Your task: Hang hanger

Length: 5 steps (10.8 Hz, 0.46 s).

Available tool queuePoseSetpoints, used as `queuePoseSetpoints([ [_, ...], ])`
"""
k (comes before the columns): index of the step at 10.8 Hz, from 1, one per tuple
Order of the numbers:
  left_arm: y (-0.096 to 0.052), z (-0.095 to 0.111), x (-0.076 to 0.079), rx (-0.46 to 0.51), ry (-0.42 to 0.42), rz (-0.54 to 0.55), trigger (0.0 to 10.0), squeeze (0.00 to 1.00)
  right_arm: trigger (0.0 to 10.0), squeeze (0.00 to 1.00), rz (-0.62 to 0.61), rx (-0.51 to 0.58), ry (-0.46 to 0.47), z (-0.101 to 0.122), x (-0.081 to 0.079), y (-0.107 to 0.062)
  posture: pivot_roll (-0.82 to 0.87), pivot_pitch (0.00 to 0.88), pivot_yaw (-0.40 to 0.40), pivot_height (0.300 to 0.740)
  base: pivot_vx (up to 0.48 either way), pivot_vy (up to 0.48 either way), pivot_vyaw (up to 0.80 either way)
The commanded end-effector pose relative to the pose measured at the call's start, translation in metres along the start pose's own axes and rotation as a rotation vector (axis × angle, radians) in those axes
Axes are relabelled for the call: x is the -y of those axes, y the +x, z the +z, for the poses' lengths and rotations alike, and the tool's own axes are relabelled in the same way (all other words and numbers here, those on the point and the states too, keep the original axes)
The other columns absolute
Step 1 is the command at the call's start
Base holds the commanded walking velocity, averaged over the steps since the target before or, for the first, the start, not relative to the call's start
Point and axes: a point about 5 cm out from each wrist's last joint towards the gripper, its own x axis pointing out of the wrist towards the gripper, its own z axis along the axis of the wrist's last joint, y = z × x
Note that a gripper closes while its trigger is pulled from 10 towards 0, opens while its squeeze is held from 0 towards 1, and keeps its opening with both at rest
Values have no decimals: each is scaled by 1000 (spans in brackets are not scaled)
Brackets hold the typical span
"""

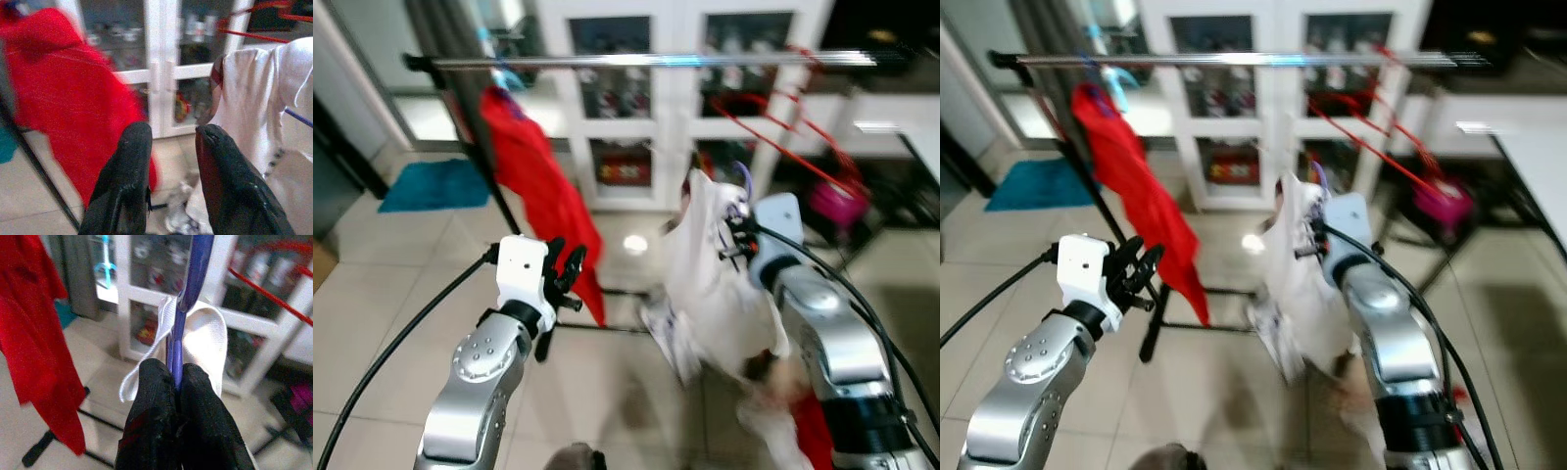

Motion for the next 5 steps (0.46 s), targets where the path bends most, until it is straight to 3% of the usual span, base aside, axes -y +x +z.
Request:
queuePoseSetpoints([
  [1,-2,-2,-6,-19,7,28,10000,0,10000,0,47,47,-20,11,-11,3,-48,76,66,740,431,0,438],
  [4,1,1,-5,-9,28,1,10000,0,10000,0,38,92,37,17,-9,7,-34,54,64,740,428,0,0],
  [5,3,3,-6,2,45,-15,10000,0,10000,0,32,144,62,28,-9,7,-39,43,57,740,371,0,0],
])
